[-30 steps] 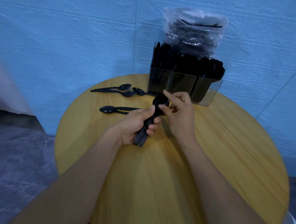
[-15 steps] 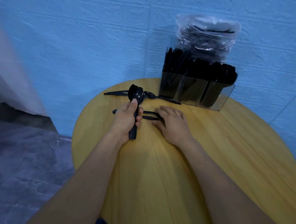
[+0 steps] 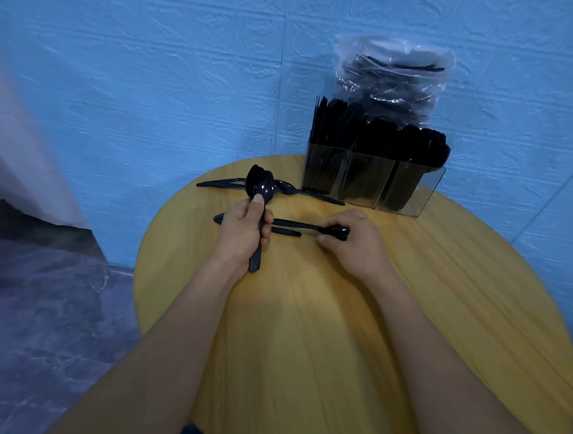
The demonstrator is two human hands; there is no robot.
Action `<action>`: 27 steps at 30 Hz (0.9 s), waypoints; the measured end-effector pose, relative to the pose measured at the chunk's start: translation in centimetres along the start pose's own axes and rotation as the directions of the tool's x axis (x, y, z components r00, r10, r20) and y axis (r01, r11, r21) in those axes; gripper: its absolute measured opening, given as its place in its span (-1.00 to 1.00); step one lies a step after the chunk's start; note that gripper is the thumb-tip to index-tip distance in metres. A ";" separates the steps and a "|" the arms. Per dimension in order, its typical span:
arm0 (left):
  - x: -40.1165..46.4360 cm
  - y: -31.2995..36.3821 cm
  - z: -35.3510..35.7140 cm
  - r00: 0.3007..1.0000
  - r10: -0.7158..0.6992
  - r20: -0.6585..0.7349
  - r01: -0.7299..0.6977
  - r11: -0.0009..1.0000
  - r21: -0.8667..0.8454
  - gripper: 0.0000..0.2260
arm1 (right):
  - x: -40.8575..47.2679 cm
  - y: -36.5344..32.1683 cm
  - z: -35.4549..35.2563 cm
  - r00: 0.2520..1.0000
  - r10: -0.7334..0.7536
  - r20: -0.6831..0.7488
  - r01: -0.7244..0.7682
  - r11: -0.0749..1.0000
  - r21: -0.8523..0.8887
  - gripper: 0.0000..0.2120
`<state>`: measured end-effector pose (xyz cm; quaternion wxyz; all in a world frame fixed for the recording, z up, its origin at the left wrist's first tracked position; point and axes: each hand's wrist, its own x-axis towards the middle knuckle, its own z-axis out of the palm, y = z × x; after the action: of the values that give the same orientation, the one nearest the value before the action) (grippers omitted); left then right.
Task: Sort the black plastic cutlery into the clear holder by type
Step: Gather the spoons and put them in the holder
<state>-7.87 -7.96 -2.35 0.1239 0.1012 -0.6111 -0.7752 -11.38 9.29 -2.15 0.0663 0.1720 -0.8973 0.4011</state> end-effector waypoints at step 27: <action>-1.8 0.2 1.3 0.904 -0.097 0.416 -0.047 0.945 0.323 -0.79 | -0.7 -1.6 -0.3 0.997 -0.080 -0.020 0.080 0.880 0.468 -0.68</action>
<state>-6.57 -6.25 -1.83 -0.0415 -0.0438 -0.7412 -0.6685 -10.15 8.70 -0.97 0.0395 0.2198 -0.7661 0.6027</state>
